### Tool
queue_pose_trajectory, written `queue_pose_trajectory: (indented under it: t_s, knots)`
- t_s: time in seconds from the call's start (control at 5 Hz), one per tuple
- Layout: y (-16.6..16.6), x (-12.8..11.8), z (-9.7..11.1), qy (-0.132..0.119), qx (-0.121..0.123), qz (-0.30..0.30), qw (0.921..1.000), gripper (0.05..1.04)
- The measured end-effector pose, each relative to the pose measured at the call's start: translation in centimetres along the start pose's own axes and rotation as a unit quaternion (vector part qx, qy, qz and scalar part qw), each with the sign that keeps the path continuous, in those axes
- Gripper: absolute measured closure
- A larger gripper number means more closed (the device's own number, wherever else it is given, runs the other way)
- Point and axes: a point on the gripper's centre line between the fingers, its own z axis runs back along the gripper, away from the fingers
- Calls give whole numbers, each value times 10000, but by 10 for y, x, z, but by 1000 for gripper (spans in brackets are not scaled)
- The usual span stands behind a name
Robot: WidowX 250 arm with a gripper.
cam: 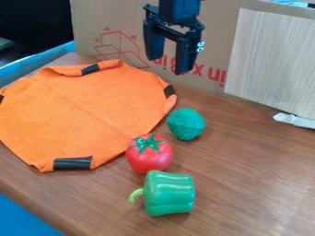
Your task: Put the blue figure on the top edge of the cloth
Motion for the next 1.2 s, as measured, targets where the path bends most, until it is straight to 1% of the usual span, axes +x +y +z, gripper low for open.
queue_pose_trajectory:
  t_s: [0.4,0.6,0.8,1.2]
  knots:
    - [-3,-8,-25,325,-91,74,9994,83]
    - [-15,-2,-27,289,52,-25,9996,83]
    - [-29,1,-50,431,143,16,9990,83]
    - [-39,12,-80,428,339,-69,9985,83]
